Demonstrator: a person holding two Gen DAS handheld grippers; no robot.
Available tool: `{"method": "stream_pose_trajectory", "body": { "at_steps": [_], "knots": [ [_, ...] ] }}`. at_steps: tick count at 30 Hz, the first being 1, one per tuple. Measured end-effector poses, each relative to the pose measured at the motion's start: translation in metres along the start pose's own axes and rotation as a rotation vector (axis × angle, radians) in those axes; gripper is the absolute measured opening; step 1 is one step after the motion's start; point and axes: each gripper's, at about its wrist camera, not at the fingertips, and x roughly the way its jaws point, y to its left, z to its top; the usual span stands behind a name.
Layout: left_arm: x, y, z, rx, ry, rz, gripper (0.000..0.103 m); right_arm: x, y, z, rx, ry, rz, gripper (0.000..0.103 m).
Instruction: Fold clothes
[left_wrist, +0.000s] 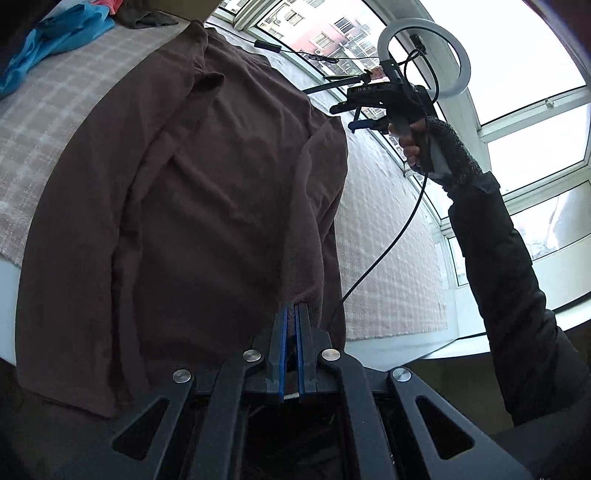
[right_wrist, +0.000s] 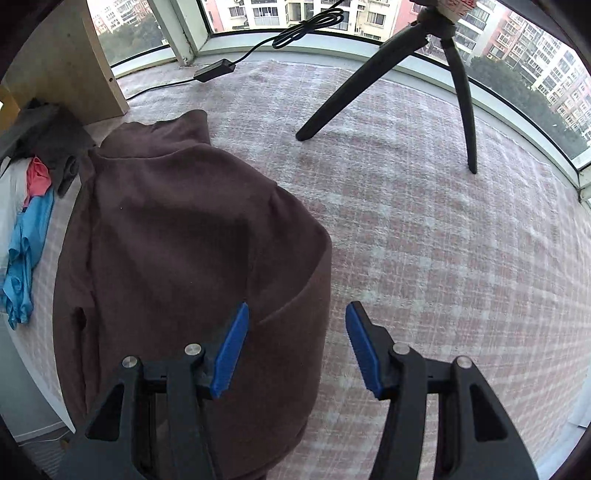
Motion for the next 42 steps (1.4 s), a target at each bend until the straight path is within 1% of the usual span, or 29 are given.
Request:
{"method": "stream_pose_trajectory", "body": {
  "at_steps": [2, 4, 6, 7, 8, 9, 12, 14, 15, 17, 19, 20, 21, 23, 25, 26, 27, 28, 29, 31, 33, 35, 37, 39, 41, 42],
  "knots": [
    [0.001, -0.005, -0.002, 0.015, -0.004, 0.0, 0.003, 0.001, 0.009, 0.003, -0.024, 0.004, -0.019, 0.054],
    [0.004, -0.011, -0.005, 0.028, -0.003, -0.014, 0.003, 0.011, 0.015, 0.007, -0.038, 0.027, -0.065, 0.052],
    [0.004, -0.017, -0.01, 0.05, -0.002, -0.015, 0.003, 0.02, 0.018, 0.011, -0.052, 0.044, -0.109, 0.036],
    [0.004, -0.018, -0.012, 0.054, 0.001, -0.018, 0.003, 0.024, 0.017, 0.011, -0.051, 0.052, -0.109, 0.031],
    [0.005, -0.019, -0.013, 0.054, 0.003, -0.022, 0.003, 0.027, 0.016, 0.011, -0.047, 0.058, -0.099, 0.015],
    [0.005, -0.02, -0.014, 0.054, 0.005, -0.026, 0.003, 0.028, 0.015, 0.01, -0.044, 0.053, -0.092, 0.005],
    [0.002, -0.017, -0.02, 0.033, 0.009, -0.036, 0.003, 0.018, 0.02, 0.009, -0.055, -0.002, -0.071, 0.005],
    [0.002, -0.01, -0.024, -0.002, 0.012, -0.046, 0.003, 0.009, 0.031, 0.011, -0.069, -0.04, -0.022, 0.005],
    [0.002, -0.006, -0.026, -0.022, 0.013, -0.052, 0.003, 0.009, 0.04, 0.012, -0.093, -0.05, -0.013, 0.005],
    [0.007, 0.005, -0.027, -0.062, 0.016, -0.034, 0.003, 0.013, 0.062, 0.015, -0.156, -0.067, -0.008, 0.005],
    [0.01, 0.019, -0.027, -0.107, 0.015, -0.017, 0.003, 0.03, 0.085, 0.017, -0.219, -0.044, 0.0, 0.006],
    [0.01, 0.027, -0.026, -0.133, 0.011, -0.013, 0.003, 0.036, 0.092, 0.017, -0.228, -0.033, -0.008, 0.01],
    [0.009, 0.033, -0.025, -0.15, 0.007, -0.006, 0.003, 0.039, 0.097, 0.016, -0.226, -0.023, -0.021, 0.012],
    [0.001, 0.036, -0.021, -0.15, 0.0, -0.005, 0.003, 0.027, 0.097, 0.011, -0.215, -0.024, -0.009, 0.014],
    [-0.006, 0.039, -0.018, -0.147, -0.007, -0.008, 0.003, -0.002, 0.088, -0.001, -0.197, -0.067, 0.028, 0.017],
    [-0.01, 0.039, -0.017, -0.136, -0.007, -0.006, 0.003, -0.02, 0.079, -0.01, -0.174, -0.101, 0.048, 0.025],
    [-0.014, 0.038, -0.016, -0.122, -0.006, -0.004, 0.003, -0.033, 0.066, -0.02, -0.138, -0.119, 0.071, 0.037],
    [-0.018, 0.037, -0.016, -0.107, -0.005, -0.002, 0.003, -0.043, 0.052, -0.032, -0.096, -0.13, 0.096, 0.042],
    [-0.02, 0.038, -0.015, -0.1, -0.001, 0.016, 0.004, -0.052, 0.038, -0.044, -0.053, -0.142, 0.122, 0.044],
    [-0.023, 0.043, -0.01, -0.092, 0.014, 0.067, 0.004, -0.053, 0.018, -0.068, -0.004, -0.129, 0.167, 0.044],
    [-0.028, 0.051, -0.004, -0.085, 0.037, 0.121, 0.008, -0.042, 0.006, -0.088, 0.019, -0.102, 0.202, 0.043],
    [-0.041, 0.059, 0.001, -0.076, 0.051, 0.166, 0.015, -0.029, -0.003, -0.101, 0.059, -0.081, 0.238, 0.043],
    [-0.057, 0.064, 0.003, -0.057, 0.069, 0.214, 0.017, -0.019, -0.01, -0.111, 0.11, -0.078, 0.292, 0.043],
    [-0.068, 0.057, 0.018, -0.032, 0.102, 0.236, 0.017, -0.011, -0.015, -0.118, 0.154, -0.088, 0.342, 0.043],
    [-0.079, 0.044, 0.046, 0.044, 0.102, 0.267, 0.017, -0.008, -0.011, -0.118, 0.17, -0.102, 0.36, 0.043],
    [-0.079, 0.034, 0.066, 0.098, 0.093, 0.278, 0.017, -0.007, -0.007, -0.118, 0.164, -0.114, 0.355, 0.043]
  ]
}}
